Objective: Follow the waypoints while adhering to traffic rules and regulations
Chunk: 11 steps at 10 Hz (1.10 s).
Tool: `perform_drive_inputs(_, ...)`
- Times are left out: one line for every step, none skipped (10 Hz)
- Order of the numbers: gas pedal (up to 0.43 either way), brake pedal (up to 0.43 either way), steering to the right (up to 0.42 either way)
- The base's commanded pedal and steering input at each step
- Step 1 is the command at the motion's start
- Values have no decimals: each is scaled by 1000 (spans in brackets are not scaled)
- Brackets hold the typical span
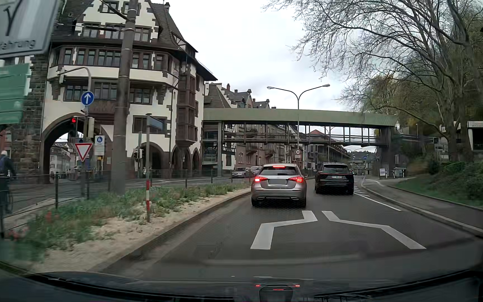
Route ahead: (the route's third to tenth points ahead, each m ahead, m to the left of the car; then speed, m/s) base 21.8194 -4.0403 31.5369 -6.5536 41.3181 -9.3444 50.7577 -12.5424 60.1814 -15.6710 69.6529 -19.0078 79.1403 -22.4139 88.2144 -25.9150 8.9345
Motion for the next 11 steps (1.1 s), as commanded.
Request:
perform_drive_inputs(59,0,53)
perform_drive_inputs(59,0,54)
perform_drive_inputs(59,0,54)
perform_drive_inputs(87,0,55)
perform_drive_inputs(98,0,54)
perform_drive_inputs(98,0,54)
perform_drive_inputs(98,0,54)
perform_drive_inputs(87,0,54)
perform_drive_inputs(67,0,53)
perform_drive_inputs(59,0,51)
perform_drive_inputs(47,0,50)
